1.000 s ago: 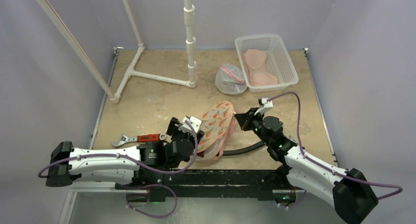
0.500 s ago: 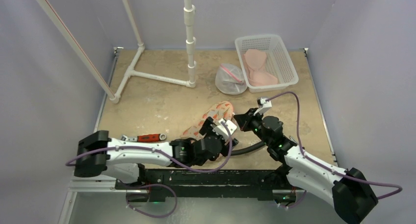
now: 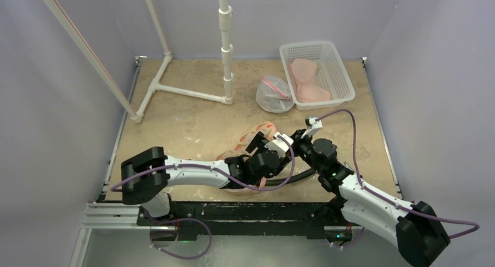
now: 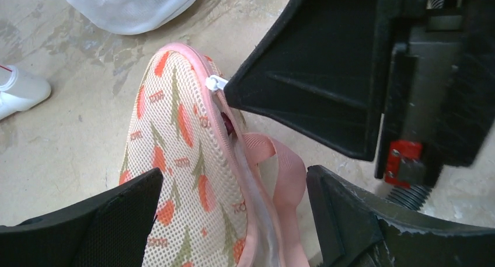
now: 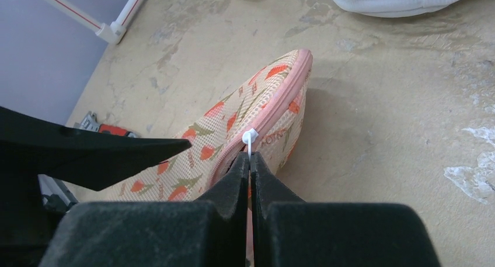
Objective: Unzip the laundry bag and remove the bra
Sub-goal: Unzip the laundry bag at the center of the board.
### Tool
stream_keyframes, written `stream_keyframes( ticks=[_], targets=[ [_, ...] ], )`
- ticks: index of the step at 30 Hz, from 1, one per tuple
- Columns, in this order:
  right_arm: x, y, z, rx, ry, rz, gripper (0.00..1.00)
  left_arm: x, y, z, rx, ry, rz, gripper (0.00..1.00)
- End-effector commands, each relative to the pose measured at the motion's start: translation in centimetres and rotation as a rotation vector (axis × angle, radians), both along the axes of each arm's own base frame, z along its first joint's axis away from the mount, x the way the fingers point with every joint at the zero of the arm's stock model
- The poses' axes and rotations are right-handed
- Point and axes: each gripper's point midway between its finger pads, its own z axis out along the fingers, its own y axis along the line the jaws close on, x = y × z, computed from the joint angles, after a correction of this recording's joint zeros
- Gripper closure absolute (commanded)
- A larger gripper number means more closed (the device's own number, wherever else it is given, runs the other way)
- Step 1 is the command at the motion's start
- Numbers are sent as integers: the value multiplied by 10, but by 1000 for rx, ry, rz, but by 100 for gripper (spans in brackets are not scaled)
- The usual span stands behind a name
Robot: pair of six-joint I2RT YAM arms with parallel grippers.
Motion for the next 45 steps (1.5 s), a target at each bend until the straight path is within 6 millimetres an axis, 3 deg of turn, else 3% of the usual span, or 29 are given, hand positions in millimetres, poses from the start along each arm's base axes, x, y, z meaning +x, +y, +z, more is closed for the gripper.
stream_keyframes(
  ticks=[1,4,11,17,25,32,41,45],
  targets=[
    [-1,3,13,23,-39,26,100,12,-17,8,-27,-23,5,10],
    [-2,2,15,26,-45,25,100,14,-15,-1,-5,-20,7,20],
    [-3,1,16,20,-50,27,100,10,-14,-7,-8,-3,-32,67],
    [-4,4,19,21,-53,44,100,3,-7,-3,-14,-2,-70,99],
    [-7,12,30,35,-67,92,100,-16,21,2,-32,4,-148,100],
    [-13,25,46,76,-62,162,100,-31,47,20,-57,-10,-210,100],
    [-16,33,49,103,-42,198,100,-49,77,54,-104,-58,-296,100],
    [-16,36,54,112,-43,214,100,-53,86,59,-104,-55,-285,100]
  ],
)
